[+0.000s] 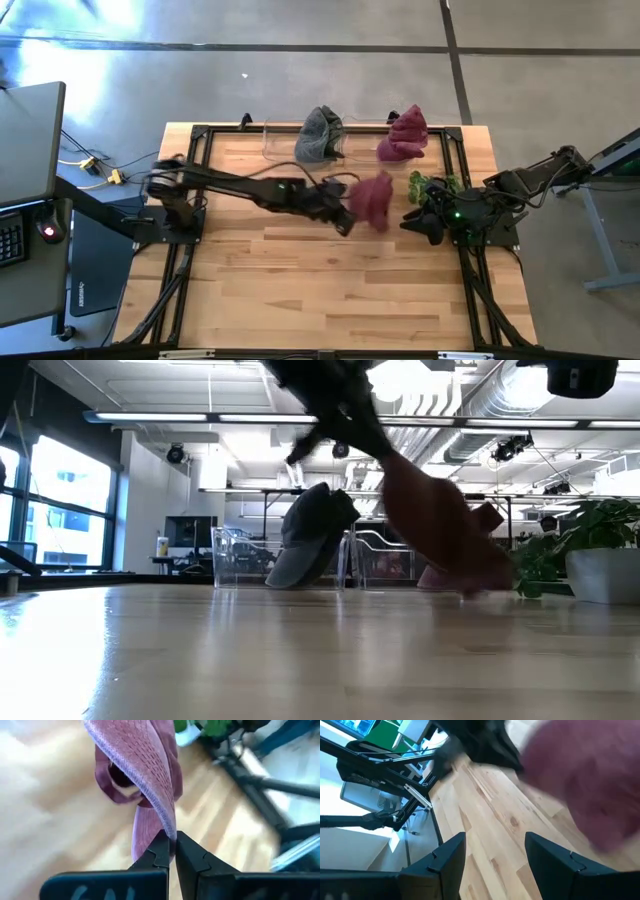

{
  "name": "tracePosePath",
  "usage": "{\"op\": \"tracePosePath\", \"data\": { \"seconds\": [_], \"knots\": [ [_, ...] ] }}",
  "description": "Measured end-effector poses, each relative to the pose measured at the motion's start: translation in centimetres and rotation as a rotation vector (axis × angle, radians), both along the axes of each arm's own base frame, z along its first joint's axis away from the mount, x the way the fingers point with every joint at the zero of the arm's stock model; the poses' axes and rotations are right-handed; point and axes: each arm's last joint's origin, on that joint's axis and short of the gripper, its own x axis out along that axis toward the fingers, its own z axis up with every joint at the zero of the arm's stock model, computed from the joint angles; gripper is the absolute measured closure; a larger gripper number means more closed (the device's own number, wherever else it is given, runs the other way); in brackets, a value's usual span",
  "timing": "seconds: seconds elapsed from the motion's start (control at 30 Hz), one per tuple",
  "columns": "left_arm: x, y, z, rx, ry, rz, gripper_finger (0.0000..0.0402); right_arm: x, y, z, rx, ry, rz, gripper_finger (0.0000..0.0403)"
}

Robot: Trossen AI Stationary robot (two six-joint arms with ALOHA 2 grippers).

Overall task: Pick & Place hat
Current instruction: Put the red cap into the right transparent bin

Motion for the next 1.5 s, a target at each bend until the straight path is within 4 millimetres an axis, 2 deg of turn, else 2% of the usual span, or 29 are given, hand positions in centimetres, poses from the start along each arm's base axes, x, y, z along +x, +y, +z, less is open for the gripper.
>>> {"op": "tracePosePath", "data": {
  "seconds": [0.13,0.23,0.3,0.37,0.5,0.7,0.8,0.93,1.0,1.1,1.2,1.27,1.37,1.5],
  "knots": [
    [-2.8,-0.1,3.2,0.319,0.172,-0.025,0.04,0.0,-0.1,0.0,-0.039,-0.006,-0.003,0.0203],
    [-3.6,-1.0,5.3,0.652,0.291,-0.08,0.04,0.0,-0.2,0.0,-0.064,-0.011,-0.016,0.0203],
    [-3.5,-2.1,5.8,0.83,0.34,-0.177,0.0401,0.1,-0.2,0.0,-0.07,-0.013,-0.025,0.0203],
    [-2.9,-3.3,4.9,0.937,0.379,-0.307,0.0401,0.1,-0.3,0.0,-0.074,-0.013,-0.026,0.0203],
    [-1.4,-6.0,0.1,1.047,0.535,-0.592,0.0401,0.1,-0.4,0.0,-0.071,-0.011,-0.026,0.0203],
    [-1.1,-9.2,-4.4,1.178,0.704,-0.866,0.04,0.1,-0.4,0.0,-0.069,-0.01,-0.024,0.0203],
    [-1.2,-10.0,-5.7,1.163,0.725,-0.94,0.0381,0.1,-0.4,0.0,-0.069,-0.01,-0.024,0.0204],
    [-1.8,-10.4,-5.9,1.047,0.733,-0.981,0.0325,0.1,-0.4,-0.1,-0.072,-0.003,-0.023,0.0203],
    [-2.7,-10.4,-5.6,0.978,0.766,-0.973,0.029,0.1,-0.4,-0.2,-0.077,0.009,-0.025,0.0203],
    [-4.5,-9.9,-4.0,0.859,0.83,-0.935,0.0243,0.3,-0.3,-0.5,-0.079,0.036,-0.023,0.0204],
    [-6.3,-9.5,-2.8,0.694,0.911,-0.803,0.0212,1.0,-0.2,-1.0,-0.075,0.079,-0.007,0.0204],
    [-6.8,-9.3,-1.9,0.585,0.89,-0.685,0.0203,1.8,-0.1,-1.5,-0.073,0.121,0.01,0.0204],
    [-7.0,-9.3,-1.2,0.422,0.792,-0.474,0.02,3.4,-0.2,-2.7,-0.093,0.197,0.011,0.0204],
    [-5.3,-9.2,-1.8,0.168,0.589,-0.346,0.02,5.2,-0.4,-4.2,-0.087,0.288,0.031,0.0204]
  ]
}}
